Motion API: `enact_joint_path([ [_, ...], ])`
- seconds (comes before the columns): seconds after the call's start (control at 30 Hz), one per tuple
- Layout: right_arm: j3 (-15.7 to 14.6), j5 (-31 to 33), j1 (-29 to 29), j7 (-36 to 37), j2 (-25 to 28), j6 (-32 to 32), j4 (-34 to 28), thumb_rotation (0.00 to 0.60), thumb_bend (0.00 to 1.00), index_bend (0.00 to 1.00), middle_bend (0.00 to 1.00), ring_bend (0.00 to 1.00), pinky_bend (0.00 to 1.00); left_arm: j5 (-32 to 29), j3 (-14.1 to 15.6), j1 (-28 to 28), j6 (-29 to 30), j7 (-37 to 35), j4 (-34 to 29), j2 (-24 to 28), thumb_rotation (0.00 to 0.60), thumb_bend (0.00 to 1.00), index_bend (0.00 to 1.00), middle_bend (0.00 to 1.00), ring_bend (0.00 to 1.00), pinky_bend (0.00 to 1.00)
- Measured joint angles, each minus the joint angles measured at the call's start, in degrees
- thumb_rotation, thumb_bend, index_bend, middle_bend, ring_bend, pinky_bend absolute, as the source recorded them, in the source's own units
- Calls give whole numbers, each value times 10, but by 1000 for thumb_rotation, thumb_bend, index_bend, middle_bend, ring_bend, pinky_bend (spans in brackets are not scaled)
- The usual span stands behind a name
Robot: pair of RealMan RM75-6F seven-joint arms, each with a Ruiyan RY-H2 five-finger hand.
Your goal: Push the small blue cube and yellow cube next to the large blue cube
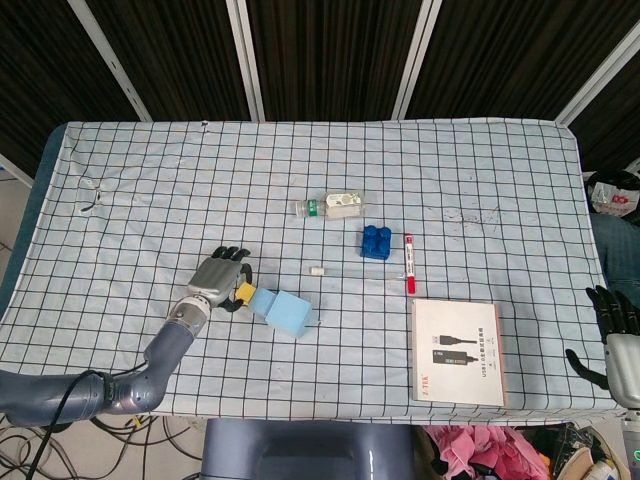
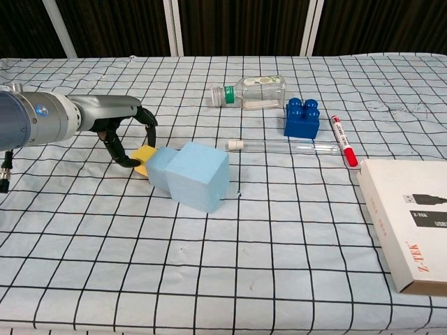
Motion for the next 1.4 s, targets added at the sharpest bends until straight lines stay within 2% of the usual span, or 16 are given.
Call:
enact_joint_path([
  [0.6,0,0,0,1,0,0,0,600,220,0,41,0,107,-6,1,-5,-3,1,6,-6,600,312,392,88,0,0],
  [1.4,2,7,0,-3,1,-4,-2,600,221,0,40,0,107,69,10,12,1,-25,-10,16,600,313,325,81,0,0],
])
